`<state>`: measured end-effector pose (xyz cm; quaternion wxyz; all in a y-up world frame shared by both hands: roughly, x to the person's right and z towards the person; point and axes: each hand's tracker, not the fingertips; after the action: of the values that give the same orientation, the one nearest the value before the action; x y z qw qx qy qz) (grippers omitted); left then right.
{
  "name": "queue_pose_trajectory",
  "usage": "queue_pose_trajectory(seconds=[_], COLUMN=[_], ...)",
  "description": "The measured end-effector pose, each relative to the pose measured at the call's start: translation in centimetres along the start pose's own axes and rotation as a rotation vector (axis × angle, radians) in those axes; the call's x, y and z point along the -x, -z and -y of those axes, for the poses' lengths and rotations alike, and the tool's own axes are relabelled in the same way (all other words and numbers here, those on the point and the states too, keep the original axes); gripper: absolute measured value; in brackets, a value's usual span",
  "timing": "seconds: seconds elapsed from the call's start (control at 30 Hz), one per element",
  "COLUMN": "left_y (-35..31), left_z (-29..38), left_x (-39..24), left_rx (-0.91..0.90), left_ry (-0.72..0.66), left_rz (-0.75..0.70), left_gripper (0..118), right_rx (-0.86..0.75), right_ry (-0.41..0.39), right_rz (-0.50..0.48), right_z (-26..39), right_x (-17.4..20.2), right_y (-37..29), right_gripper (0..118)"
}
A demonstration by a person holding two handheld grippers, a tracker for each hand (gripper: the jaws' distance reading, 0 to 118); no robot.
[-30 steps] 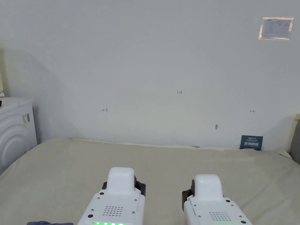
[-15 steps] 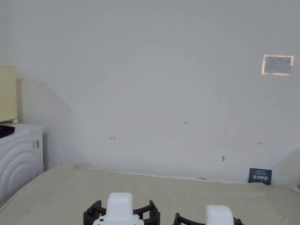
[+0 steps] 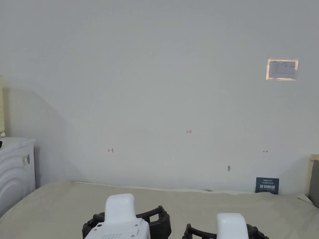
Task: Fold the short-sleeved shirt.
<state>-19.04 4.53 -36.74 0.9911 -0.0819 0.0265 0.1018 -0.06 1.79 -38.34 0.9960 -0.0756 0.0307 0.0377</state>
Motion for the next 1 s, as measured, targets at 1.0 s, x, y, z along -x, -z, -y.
queue_pose_trajectory(seconds=[1.0], left_y=[-1.1], left_z=[0.2], left_x=[-1.2], left_rx=[-0.133], left_ry=[0.126], left_rz=[-0.024], left_gripper=[118], right_rx=[-0.054], right_ry=[-0.004], right_rz=[0.018], right_z=[-2.0], right_x=[0.1], right_y=[-1.3], right_gripper=[118])
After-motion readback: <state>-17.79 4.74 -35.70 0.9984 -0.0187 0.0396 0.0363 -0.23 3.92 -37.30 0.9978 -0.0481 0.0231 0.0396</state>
